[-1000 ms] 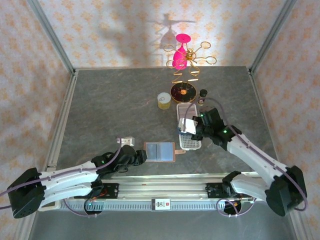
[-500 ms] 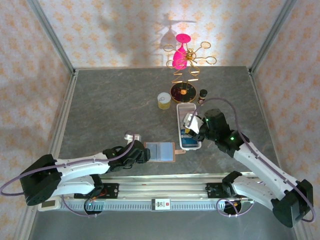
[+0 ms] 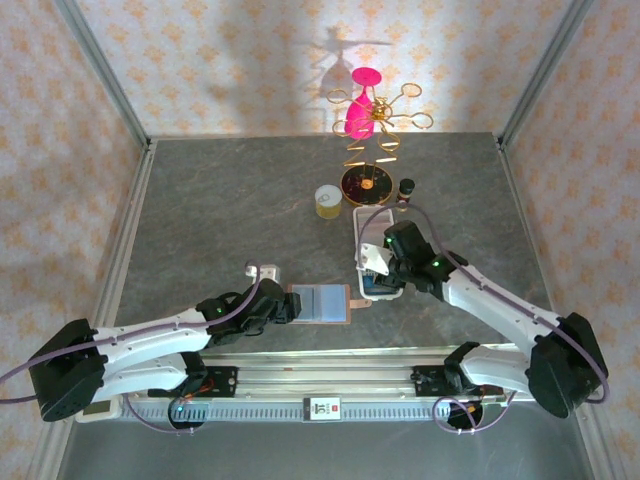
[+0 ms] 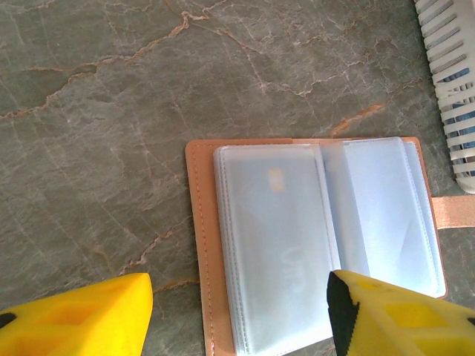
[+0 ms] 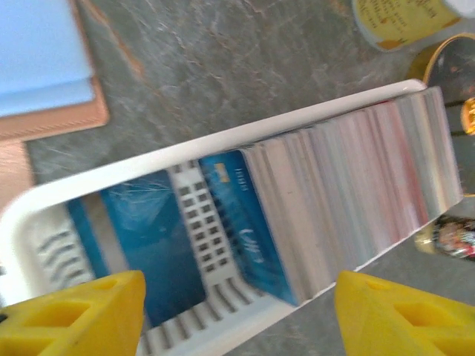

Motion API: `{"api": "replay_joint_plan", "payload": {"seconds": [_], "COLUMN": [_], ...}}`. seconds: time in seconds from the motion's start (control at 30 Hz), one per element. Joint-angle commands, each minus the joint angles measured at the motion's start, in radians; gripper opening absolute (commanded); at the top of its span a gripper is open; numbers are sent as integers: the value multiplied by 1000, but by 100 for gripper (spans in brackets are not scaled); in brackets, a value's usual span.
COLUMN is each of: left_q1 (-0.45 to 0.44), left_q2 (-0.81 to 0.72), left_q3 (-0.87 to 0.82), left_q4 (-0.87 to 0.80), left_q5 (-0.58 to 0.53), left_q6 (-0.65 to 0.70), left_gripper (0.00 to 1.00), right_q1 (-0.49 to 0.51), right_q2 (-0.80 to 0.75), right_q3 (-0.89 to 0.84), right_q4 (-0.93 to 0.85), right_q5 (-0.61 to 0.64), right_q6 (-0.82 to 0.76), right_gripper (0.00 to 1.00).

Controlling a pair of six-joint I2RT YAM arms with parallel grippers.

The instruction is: Put the credit cards into the card holder

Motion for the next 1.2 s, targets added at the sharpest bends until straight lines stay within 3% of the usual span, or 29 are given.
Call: {"api": "replay_joint_plan", "payload": {"seconds": [0.0, 0.5, 0.8, 1.17], "left_q1": [0, 2, 2, 1], "left_q2": [-4, 14, 24, 43], "left_q3": [-11, -36, -44, -44], "left_q4": [-25, 8, 26, 46], "left_q5": [-11, 47, 63, 84], "left_q6": [22, 13, 4, -4], "left_gripper": [66, 66, 65, 62], "right_q1": [-12, -60, -58, -59], "right_q2": [64, 304, 293, 203], "right_q3": [-17, 59, 68, 12], "right_q4": [137, 263, 238, 235], "right_q5": [97, 27, 20, 21], "right_q6": [-137, -276, -283, -298], "right_gripper": [70, 68, 36, 25]}}
